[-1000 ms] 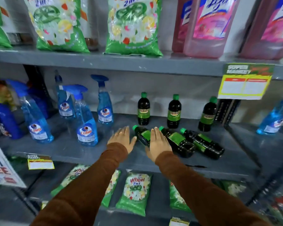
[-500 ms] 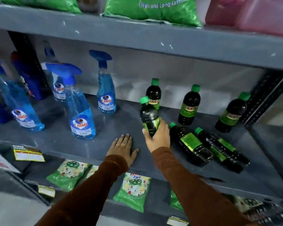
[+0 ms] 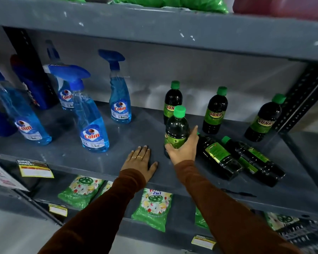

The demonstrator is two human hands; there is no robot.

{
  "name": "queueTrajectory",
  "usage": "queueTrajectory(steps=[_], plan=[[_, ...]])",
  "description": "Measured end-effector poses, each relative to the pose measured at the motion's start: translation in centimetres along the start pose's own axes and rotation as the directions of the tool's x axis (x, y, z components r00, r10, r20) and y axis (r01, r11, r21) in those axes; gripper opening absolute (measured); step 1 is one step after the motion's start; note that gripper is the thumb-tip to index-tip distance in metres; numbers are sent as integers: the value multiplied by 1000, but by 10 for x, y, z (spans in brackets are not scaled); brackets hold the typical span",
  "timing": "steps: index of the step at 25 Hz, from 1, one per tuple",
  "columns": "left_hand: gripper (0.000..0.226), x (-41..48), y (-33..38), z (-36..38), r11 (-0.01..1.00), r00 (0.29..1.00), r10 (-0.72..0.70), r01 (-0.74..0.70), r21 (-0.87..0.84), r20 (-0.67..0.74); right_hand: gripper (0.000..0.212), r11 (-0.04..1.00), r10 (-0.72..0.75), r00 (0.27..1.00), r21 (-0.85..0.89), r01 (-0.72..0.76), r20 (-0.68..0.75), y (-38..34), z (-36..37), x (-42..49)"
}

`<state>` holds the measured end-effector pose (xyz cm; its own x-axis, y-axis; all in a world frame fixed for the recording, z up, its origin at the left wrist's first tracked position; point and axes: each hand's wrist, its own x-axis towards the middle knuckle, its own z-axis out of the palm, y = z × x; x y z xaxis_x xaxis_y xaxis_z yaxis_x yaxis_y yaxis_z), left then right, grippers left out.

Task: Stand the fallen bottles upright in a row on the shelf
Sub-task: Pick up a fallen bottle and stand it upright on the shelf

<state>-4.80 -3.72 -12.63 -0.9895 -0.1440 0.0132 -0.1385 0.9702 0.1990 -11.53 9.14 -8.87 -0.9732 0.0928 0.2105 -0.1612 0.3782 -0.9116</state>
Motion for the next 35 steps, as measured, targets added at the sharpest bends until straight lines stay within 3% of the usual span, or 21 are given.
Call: queueTrajectory(steps=[2,6,10,13,16,20,25,35], plan=[[99,1,0,0,1000,1000,-1,1,3,-9,116,999,-20,1000,39,20,1,2,2,-2],[99,0,-1,1,1000,1000,-13,13,-1,-13,121,996,17,999,-82,-21,-44,-9,4,2],[100,1,0,0,1000,1000,-15,15,9,-6,120,987,-34,992,159,15,123,3,-3,7],[104,-1,-3,-1,1000,1000,6,-6,0,2,125,993,45,987,102,-62,157,12,0,7],[124,-15,-14,-2,999,999,45,-45,12,-20,101,991,93,974,77,-110,205,15,-4,7],[127,-34,-23,-6,986,990,122,-129,104,68,105,987,106,936,76,-139,336,15,-9,6],[143,-36,-18,-9,984,987,98,-115,134,127,61,992,125,909,-66,-107,397,15,-15,4],[153,-40,-10,-11,992,982,67,-84,90,178,66,998,58,873,-51,-38,484,18,-26,-38]])
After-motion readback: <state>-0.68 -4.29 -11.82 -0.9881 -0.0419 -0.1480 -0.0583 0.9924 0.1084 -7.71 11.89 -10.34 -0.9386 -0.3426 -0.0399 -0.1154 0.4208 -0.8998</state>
